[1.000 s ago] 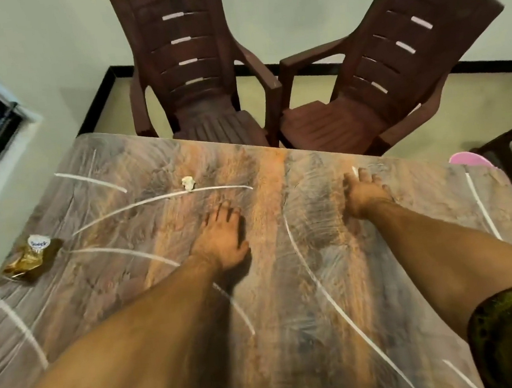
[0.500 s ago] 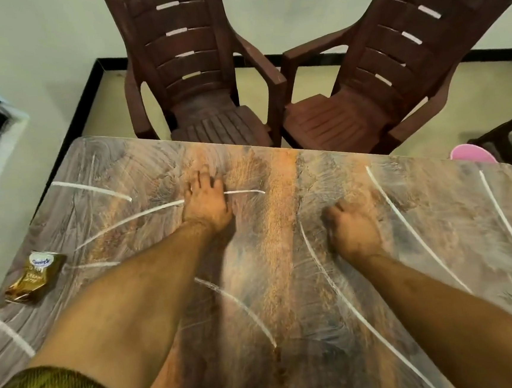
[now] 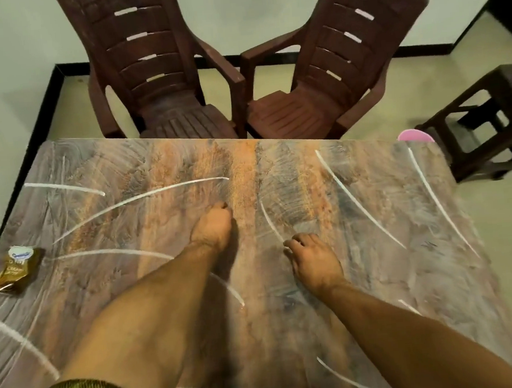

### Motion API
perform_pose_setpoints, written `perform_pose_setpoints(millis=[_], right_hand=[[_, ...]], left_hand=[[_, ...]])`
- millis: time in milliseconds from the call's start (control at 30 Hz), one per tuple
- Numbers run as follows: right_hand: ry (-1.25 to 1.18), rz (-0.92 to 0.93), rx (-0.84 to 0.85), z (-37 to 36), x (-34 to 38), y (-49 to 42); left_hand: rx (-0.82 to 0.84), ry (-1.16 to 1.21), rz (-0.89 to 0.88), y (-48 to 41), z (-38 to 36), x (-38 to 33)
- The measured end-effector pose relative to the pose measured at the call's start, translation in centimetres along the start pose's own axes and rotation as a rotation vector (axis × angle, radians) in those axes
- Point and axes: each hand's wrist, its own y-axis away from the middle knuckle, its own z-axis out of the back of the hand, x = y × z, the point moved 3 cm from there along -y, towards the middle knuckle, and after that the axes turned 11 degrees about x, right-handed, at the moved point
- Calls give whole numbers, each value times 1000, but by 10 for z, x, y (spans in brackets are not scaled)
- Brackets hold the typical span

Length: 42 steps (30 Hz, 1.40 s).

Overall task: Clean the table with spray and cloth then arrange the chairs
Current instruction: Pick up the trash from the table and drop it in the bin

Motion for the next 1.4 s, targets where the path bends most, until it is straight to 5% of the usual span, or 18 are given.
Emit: perform_pose_setpoints(millis=[333, 667, 1133, 1400], right_hand=[[-32, -132, -4, 47, -122, 107], [5, -168, 26, 75, -297, 209], [-184, -322, 35, 88, -388, 291], [-203, -276, 77, 104, -455, 313]], left_hand=[[66, -25, -228, 59, -90, -220], [81, 148, -132, 81, -168, -419], [89, -220, -306, 83, -208, -550], [139, -125, -211, 79, -243, -615]])
